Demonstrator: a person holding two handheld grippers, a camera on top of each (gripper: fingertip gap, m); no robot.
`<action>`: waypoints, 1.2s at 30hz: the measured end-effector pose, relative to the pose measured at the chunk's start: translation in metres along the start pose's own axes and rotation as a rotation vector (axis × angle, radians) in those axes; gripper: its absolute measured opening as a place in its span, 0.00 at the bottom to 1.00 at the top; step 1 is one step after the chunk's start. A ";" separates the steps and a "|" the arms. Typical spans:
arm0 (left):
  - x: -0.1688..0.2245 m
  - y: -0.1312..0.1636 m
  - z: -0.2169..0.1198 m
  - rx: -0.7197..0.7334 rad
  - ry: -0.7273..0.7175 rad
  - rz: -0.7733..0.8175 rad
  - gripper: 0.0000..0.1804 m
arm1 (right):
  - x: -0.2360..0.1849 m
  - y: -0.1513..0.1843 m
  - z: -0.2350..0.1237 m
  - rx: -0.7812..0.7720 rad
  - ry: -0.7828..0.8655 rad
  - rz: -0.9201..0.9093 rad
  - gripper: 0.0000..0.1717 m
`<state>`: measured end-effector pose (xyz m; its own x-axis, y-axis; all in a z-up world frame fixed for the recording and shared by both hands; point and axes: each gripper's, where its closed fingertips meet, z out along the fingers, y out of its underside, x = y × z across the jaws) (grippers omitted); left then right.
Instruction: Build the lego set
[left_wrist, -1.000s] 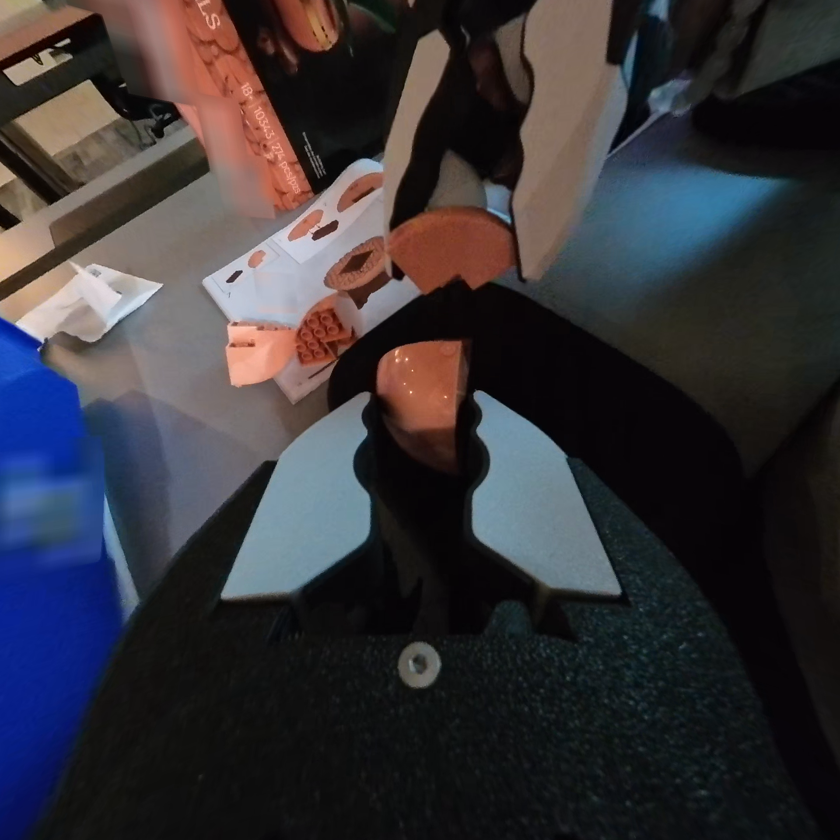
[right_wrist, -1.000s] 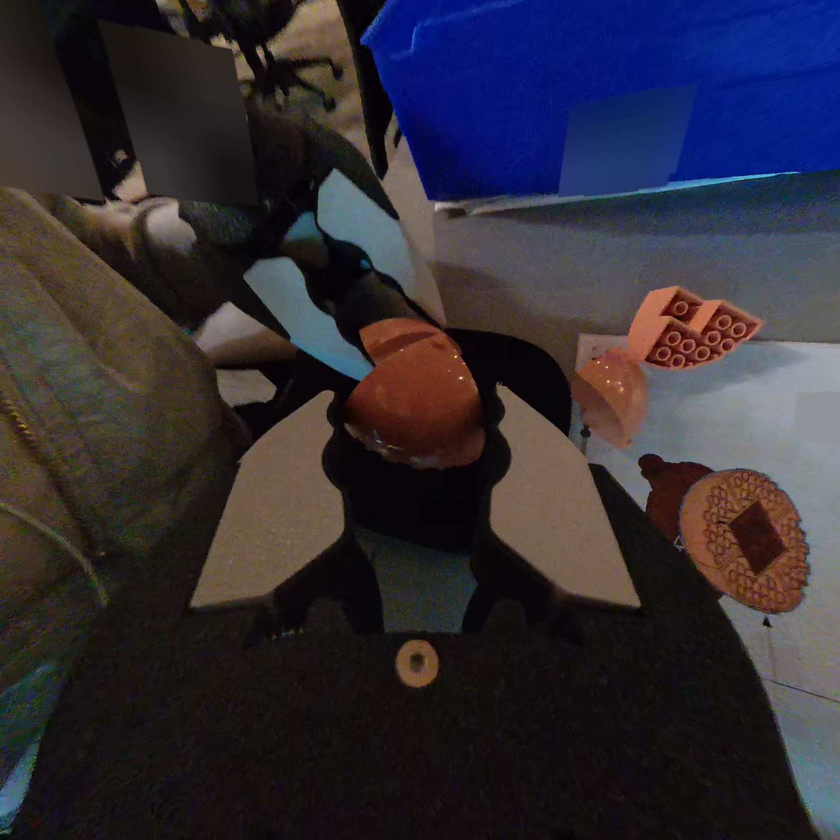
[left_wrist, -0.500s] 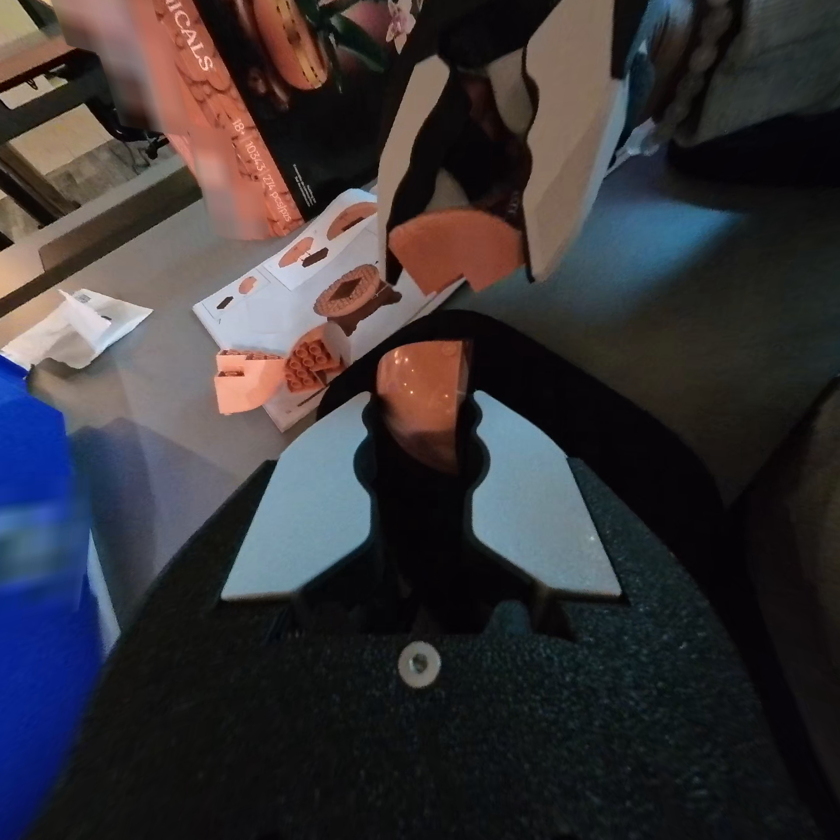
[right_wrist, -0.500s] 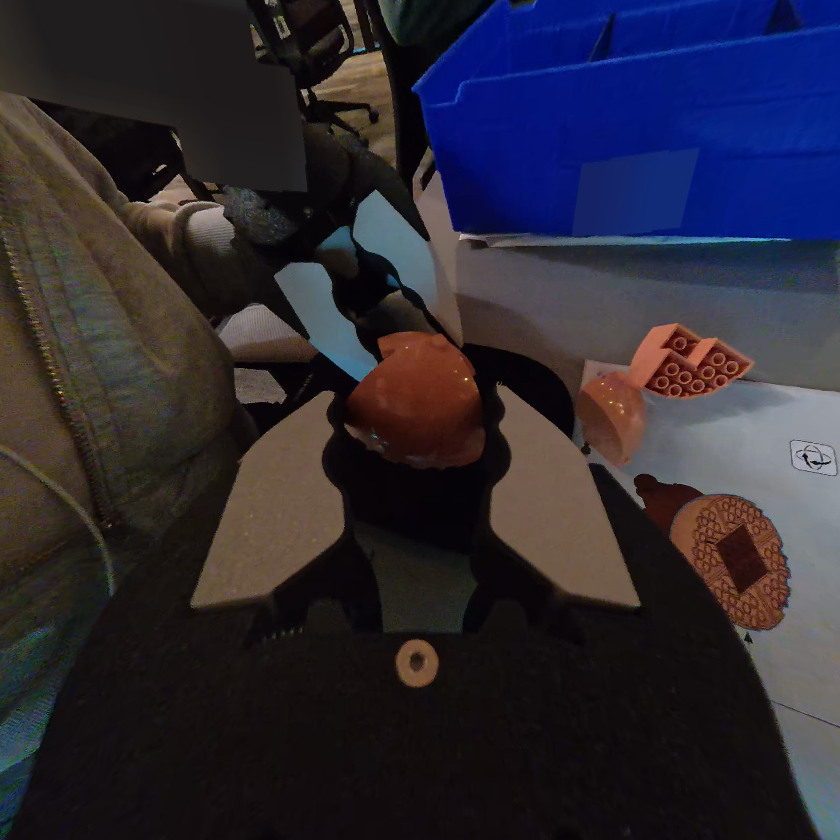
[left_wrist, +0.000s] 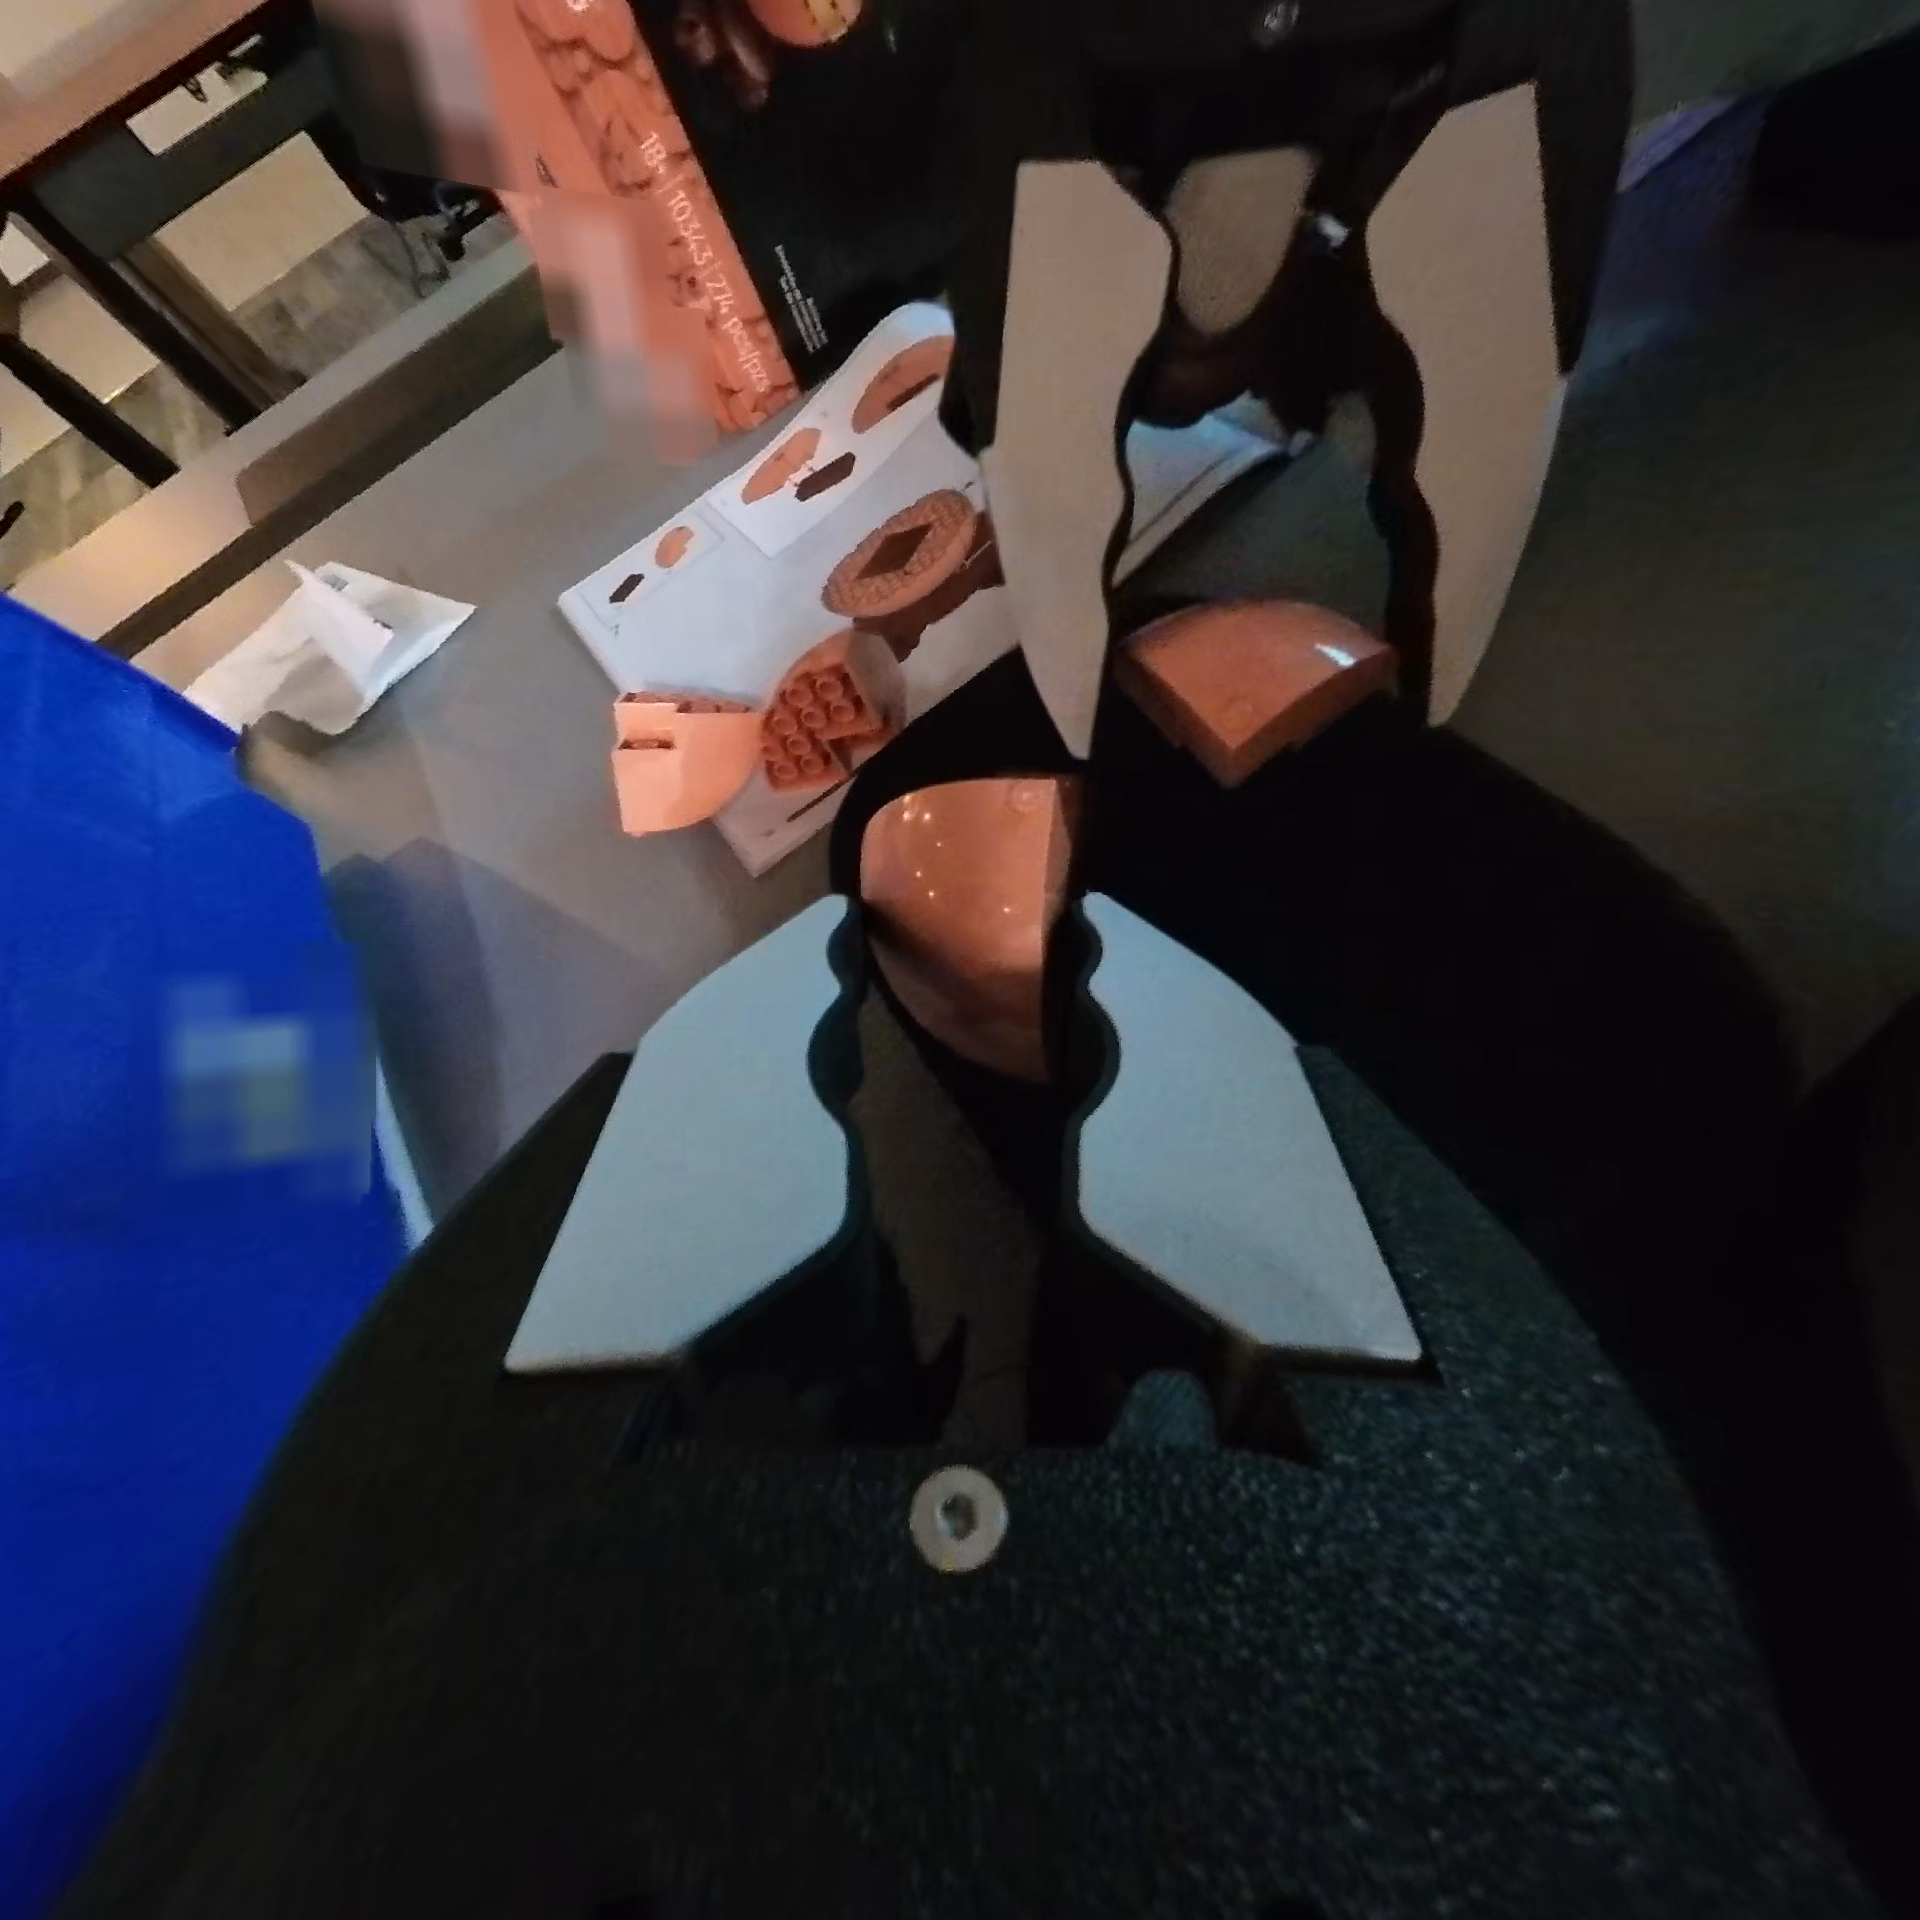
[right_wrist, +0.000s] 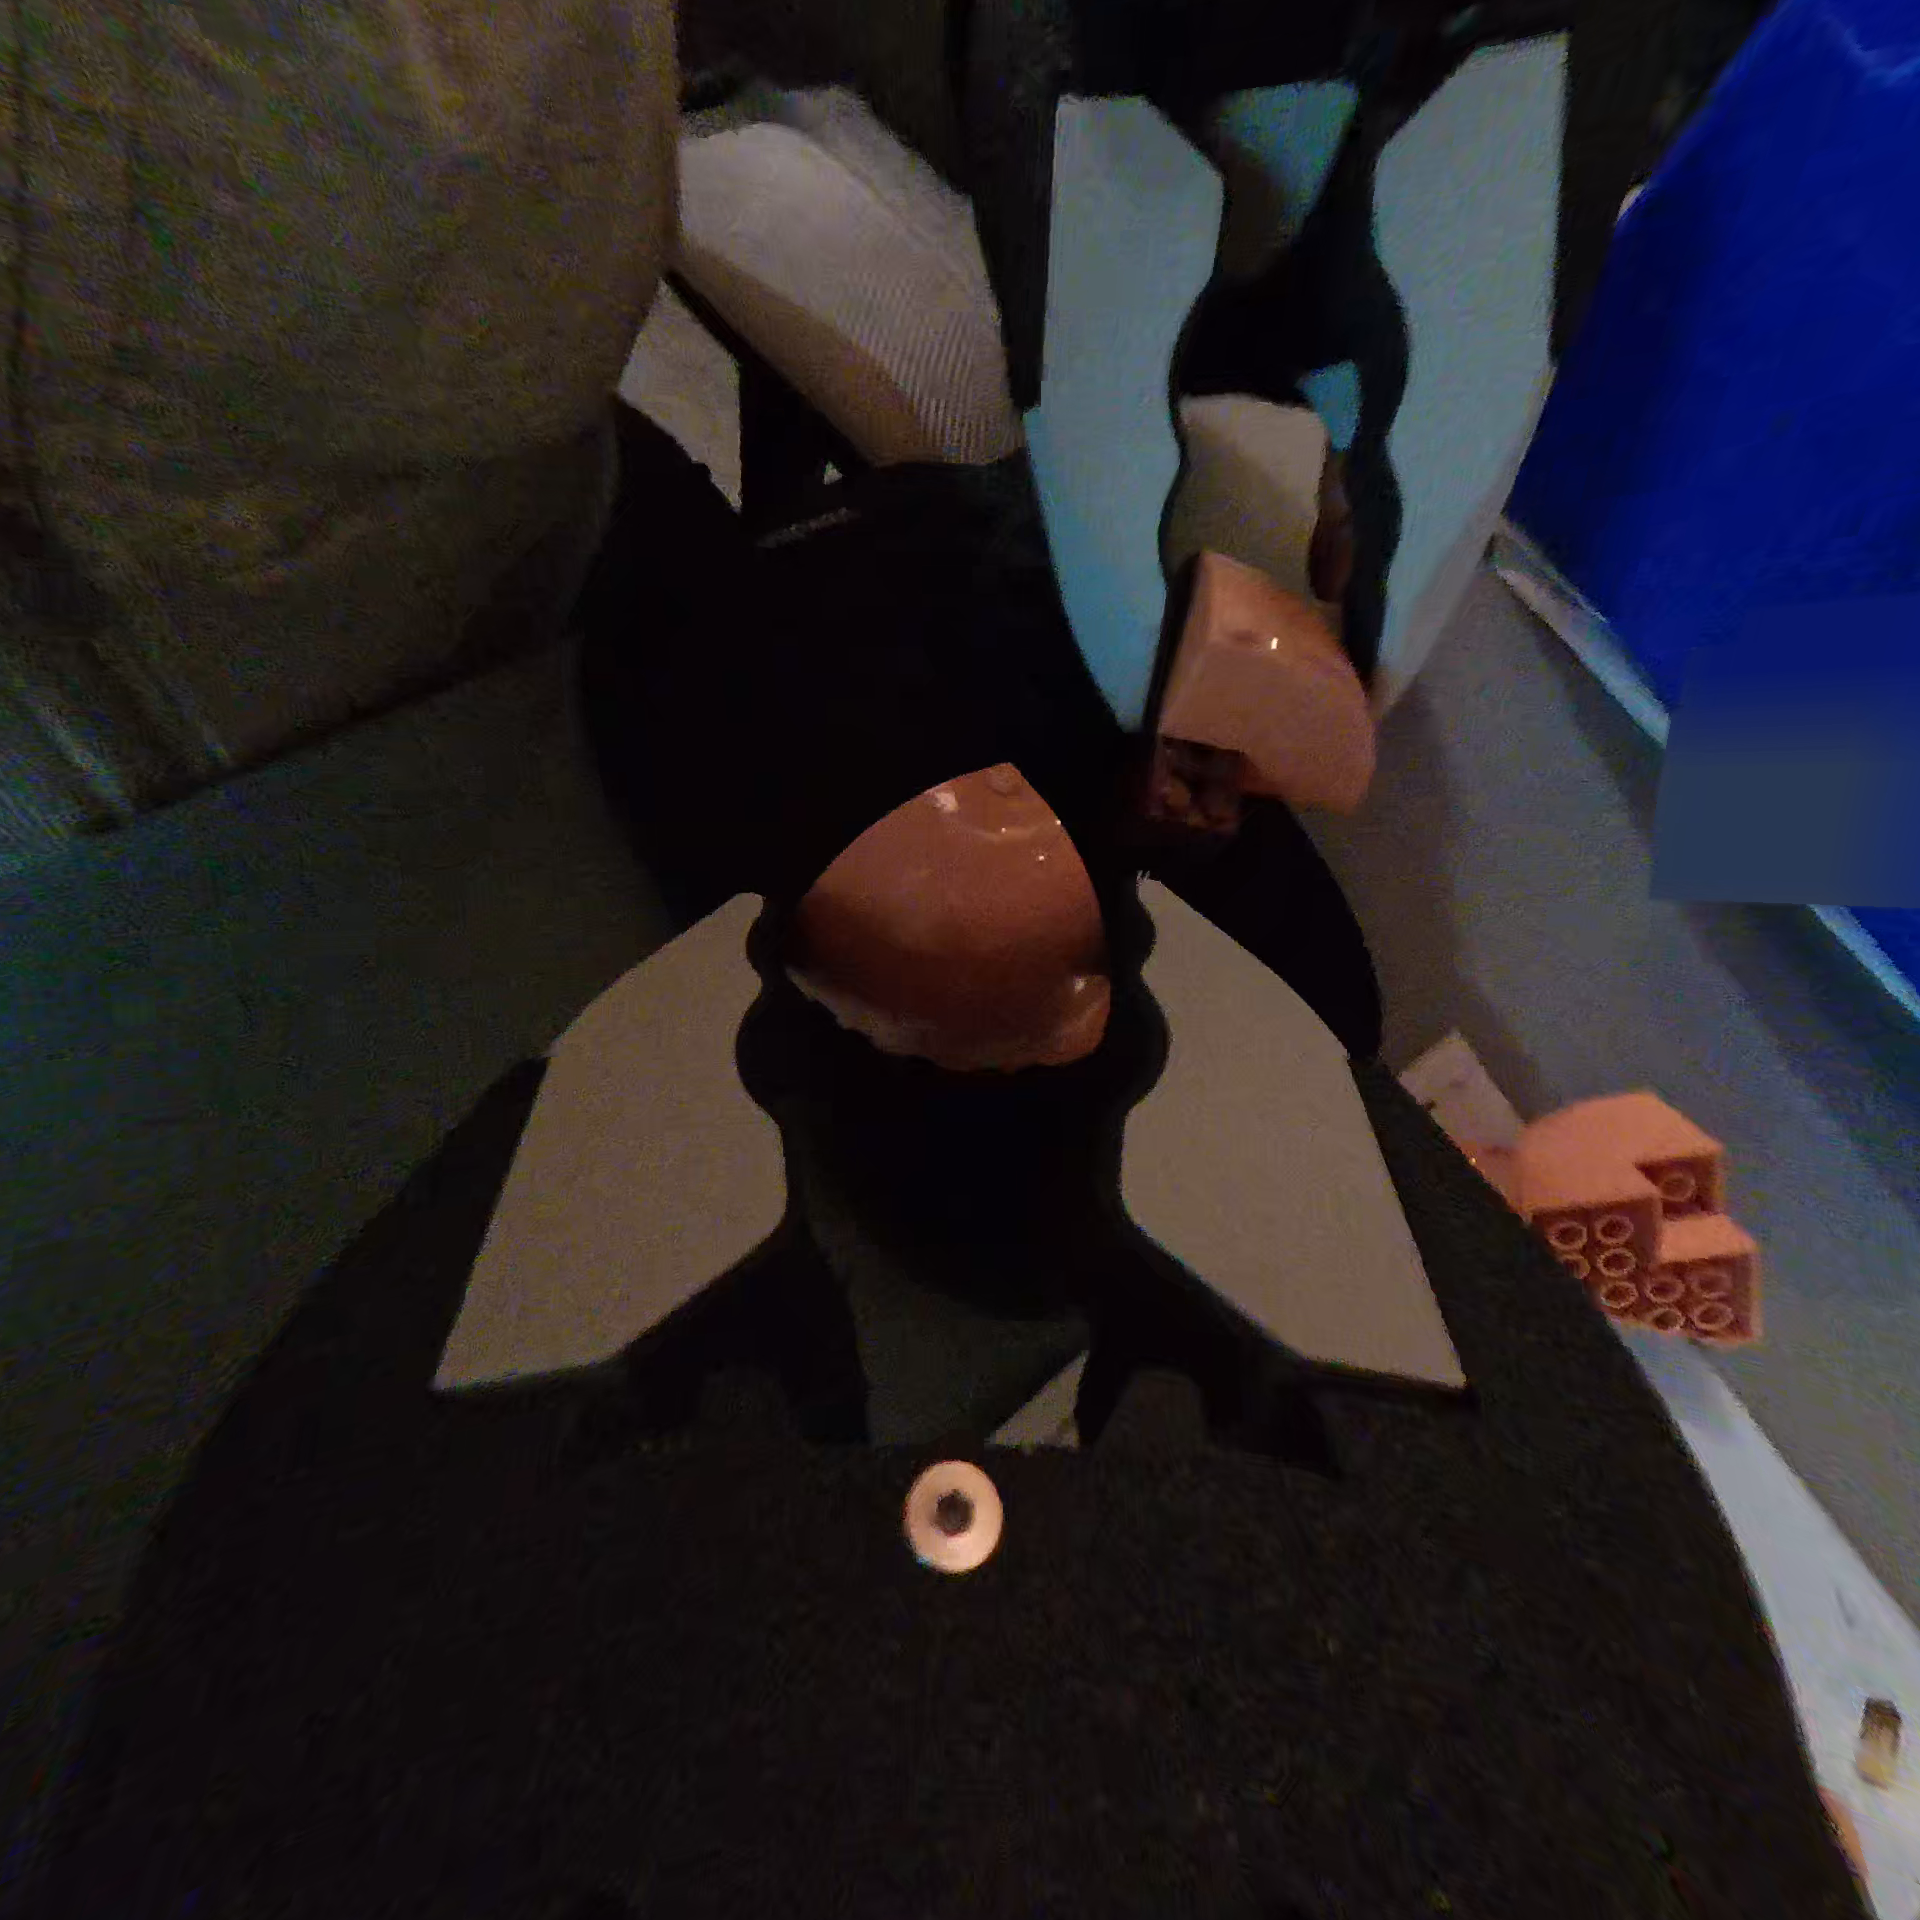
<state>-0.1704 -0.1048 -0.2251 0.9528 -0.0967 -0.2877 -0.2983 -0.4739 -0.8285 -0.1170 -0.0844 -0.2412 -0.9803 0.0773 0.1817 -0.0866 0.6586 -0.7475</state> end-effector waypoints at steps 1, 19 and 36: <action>-0.001 0.001 -0.002 -0.006 -0.007 0.002 0.20 | 0.003 0.004 0.001 -0.028 0.001 0.008 0.38; -0.007 0.009 -0.002 0.036 0.022 -0.050 0.20 | 0.014 -0.011 -0.009 -0.489 0.766 0.716 0.29; 0.006 0.001 -0.004 0.069 0.043 0.001 0.20 | 0.010 0.010 -0.049 -0.028 0.545 0.313 0.14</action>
<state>-0.1646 -0.1090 -0.2260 0.9535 -0.1354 -0.2693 -0.3014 -0.4122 -0.8598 -0.1189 -0.0401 -0.2157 -0.7263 0.6355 0.2621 0.2022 0.5619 -0.8021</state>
